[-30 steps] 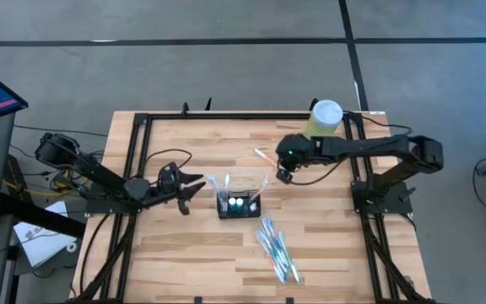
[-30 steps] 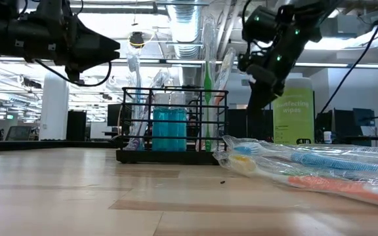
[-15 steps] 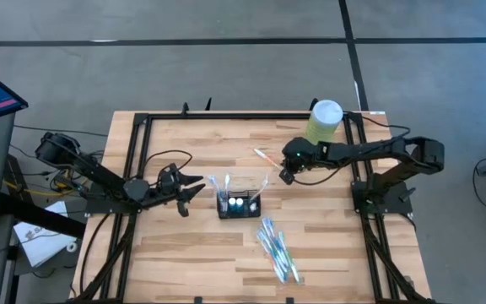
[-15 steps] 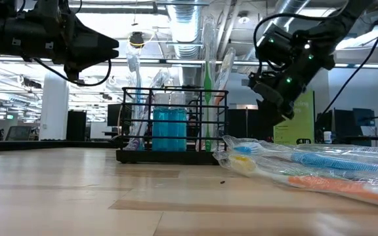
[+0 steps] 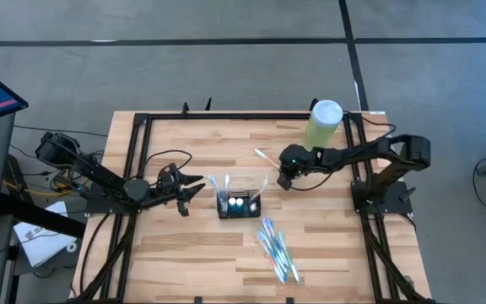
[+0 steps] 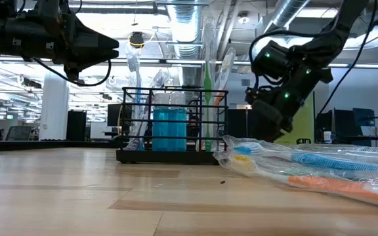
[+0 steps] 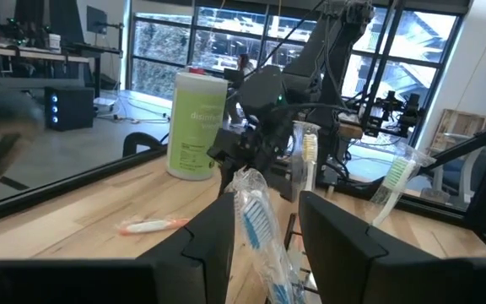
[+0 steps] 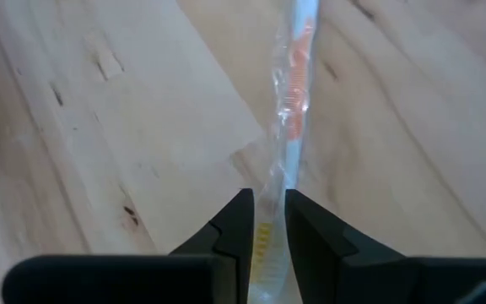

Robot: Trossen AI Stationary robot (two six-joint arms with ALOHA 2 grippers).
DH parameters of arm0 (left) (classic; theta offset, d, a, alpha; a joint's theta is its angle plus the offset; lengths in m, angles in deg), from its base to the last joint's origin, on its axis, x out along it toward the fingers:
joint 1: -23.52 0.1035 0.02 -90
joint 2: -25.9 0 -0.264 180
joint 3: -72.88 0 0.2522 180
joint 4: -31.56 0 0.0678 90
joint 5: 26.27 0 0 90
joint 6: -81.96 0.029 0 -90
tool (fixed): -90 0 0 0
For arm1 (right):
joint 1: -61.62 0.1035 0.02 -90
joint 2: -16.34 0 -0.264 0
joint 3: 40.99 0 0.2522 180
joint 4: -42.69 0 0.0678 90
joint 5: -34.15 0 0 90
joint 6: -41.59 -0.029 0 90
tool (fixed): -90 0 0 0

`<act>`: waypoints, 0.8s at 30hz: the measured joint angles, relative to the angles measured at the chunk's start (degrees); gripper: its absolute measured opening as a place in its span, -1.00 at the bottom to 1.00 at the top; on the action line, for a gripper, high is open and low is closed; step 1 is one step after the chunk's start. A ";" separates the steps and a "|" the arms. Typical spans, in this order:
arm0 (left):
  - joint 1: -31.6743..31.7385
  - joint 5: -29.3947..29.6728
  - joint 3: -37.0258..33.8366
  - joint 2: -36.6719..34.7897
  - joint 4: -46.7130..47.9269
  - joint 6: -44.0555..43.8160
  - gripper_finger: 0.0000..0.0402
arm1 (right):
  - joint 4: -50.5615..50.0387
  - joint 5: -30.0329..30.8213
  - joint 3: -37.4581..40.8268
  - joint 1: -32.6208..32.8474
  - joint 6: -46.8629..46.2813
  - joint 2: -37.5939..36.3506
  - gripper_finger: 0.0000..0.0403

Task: Pick & Place toothbrushing station
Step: Put the orange toothbrush into the mesh

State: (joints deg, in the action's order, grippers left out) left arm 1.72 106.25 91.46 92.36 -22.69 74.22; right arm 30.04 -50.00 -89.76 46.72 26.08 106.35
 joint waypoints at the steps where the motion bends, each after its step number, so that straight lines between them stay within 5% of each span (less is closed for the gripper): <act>1: 0.00 0.00 0.00 0.00 0.00 0.02 -0.37 | 0.45 0.00 0.00 0.28 0.03 0.46 -0.68; 14: 0.00 -0.07 0.00 0.00 0.03 0.00 -0.37 | 2.59 0.56 -0.20 0.72 1.53 3.71 -0.38; 24: 0.00 -0.31 0.00 0.00 0.04 0.00 -0.37 | 1.95 0.87 -0.19 0.68 2.40 3.24 -0.94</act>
State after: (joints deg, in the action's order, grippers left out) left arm 1.72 105.94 91.46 92.36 -22.64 74.21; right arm 31.99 -49.13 -89.95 47.40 28.48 109.59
